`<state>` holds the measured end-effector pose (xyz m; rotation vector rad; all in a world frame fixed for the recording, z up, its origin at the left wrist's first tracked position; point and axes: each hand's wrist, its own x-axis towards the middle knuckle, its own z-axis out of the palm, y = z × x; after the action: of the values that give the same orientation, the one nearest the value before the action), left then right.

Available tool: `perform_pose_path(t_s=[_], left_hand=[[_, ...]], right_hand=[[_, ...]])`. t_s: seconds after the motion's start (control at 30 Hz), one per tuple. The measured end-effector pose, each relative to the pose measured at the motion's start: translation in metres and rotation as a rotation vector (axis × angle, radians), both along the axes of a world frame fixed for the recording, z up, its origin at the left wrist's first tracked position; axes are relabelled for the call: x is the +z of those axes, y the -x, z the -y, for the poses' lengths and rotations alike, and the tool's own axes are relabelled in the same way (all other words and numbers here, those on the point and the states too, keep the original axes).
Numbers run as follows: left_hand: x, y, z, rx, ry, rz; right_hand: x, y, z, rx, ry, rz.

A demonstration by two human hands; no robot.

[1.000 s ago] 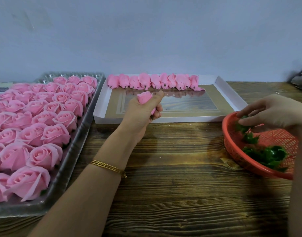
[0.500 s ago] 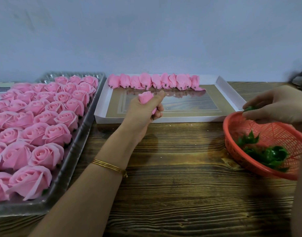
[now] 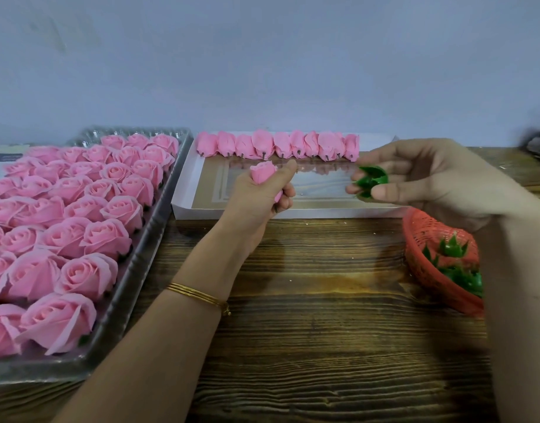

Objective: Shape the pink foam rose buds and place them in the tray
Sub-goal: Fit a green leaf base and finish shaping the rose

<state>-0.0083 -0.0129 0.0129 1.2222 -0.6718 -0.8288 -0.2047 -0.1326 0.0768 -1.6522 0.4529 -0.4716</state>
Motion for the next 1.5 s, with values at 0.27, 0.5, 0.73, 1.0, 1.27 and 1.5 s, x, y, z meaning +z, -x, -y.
perform_pose_path(t_s=[0.27,0.5,0.73,1.0,1.27,1.5], left_hand=[[-0.002,-0.003,0.001,0.002,0.010,0.020],[-0.001,-0.007,0.001,0.023,0.009,0.010],[0.001,-0.008,0.000,0.047,0.025,-0.005],[0.004,-0.006,-0.002,0.061,0.024,-0.016],[0.005,-0.005,-0.002,0.065,0.040,-0.010],[0.002,-0.004,0.001,0.061,0.030,0.022]], right_hand=[[-0.019,-0.039,-0.028,0.079,-0.173,-0.033],[-0.043,-0.066,-0.040,-0.007,-0.194,-0.161],[-0.054,-0.073,-0.044,-0.024,-0.233,-0.134],[-0.056,-0.079,-0.047,-0.059,-0.177,-0.192],[-0.048,-0.087,-0.062,-0.134,-0.516,-0.064],[-0.048,-0.092,-0.075,-0.153,-0.777,0.059]])
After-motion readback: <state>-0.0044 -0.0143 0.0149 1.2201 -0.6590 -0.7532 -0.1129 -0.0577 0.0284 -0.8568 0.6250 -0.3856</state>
